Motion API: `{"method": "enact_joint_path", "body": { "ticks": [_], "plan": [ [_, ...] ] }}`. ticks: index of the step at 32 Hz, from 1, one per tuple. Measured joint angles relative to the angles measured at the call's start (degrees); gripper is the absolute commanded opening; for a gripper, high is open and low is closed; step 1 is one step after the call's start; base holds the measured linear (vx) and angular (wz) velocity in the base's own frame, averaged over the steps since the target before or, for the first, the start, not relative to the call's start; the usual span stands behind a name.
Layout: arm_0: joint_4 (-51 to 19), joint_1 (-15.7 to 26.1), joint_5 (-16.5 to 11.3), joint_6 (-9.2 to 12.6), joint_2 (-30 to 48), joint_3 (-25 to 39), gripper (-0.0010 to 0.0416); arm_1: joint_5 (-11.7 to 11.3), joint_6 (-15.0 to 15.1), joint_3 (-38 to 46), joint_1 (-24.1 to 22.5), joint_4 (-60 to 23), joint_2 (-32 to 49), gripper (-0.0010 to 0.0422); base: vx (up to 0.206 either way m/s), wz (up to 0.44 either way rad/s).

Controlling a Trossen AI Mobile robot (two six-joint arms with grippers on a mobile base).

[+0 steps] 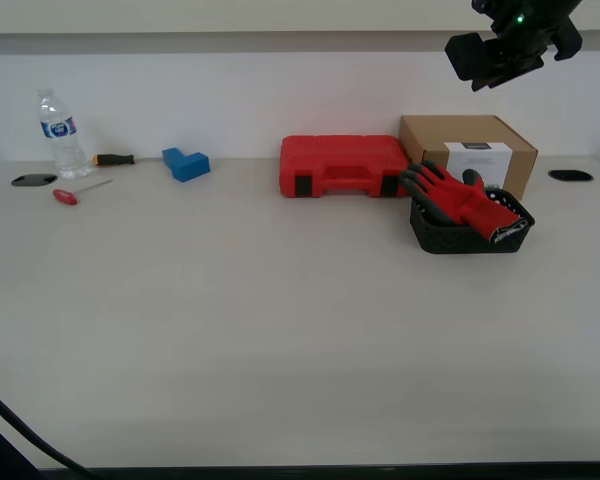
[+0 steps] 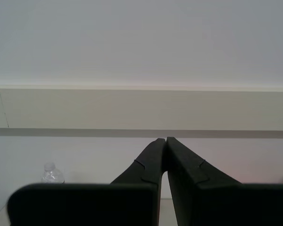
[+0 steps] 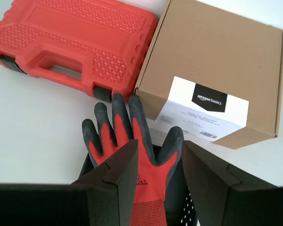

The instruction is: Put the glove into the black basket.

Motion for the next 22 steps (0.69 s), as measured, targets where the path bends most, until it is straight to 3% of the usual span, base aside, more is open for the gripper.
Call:
{"method": "enact_joint_path", "body": {
  "ticks": [22],
  "plan": [
    [0.0, 0.0, 0.0, 0.0, 0.0, 0.0, 0.0126, 0.0, 0.0, 0.0, 0.0, 0.0, 0.0, 0.0, 0.0, 0.0]
  ]
}}
